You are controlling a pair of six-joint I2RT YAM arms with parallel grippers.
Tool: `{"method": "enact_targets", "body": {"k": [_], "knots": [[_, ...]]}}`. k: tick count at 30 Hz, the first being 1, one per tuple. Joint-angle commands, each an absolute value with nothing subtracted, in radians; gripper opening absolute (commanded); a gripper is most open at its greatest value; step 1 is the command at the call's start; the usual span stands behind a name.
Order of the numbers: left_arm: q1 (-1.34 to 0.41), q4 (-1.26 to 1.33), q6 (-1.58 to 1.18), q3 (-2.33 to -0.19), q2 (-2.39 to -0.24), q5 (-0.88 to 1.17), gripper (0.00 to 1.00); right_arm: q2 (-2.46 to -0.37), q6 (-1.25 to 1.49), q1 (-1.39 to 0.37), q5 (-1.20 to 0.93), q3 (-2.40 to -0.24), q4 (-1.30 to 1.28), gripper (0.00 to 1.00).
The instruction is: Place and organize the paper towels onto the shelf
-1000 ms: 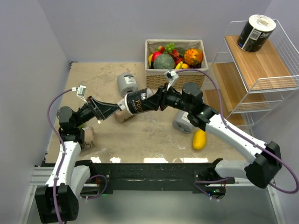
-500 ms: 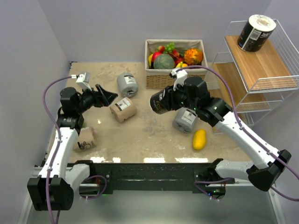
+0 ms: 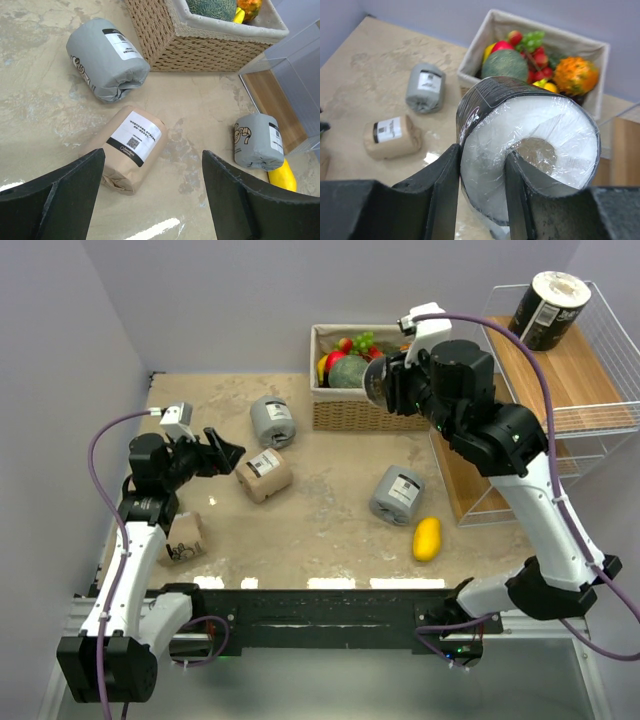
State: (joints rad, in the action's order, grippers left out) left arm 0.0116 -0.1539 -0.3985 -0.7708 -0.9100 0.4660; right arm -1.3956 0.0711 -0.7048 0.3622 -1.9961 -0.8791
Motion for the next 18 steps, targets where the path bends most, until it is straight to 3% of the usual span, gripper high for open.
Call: {"method": "enact_targets", "body": {"k": [1, 18], "knots": [[0.009, -0.144, -0.373, -0.764, -0.894, 0.469, 0.84, -1.404, -0.052, -0.706, 0.584, -2.152, -0.939, 0.28], [0.009, -0.135, -0.379, -0.756, -0.881, 0.474, 0.85, -1.362, -0.297, -0.707, 1.032, -2.235, -0.919, 0.28]]}}
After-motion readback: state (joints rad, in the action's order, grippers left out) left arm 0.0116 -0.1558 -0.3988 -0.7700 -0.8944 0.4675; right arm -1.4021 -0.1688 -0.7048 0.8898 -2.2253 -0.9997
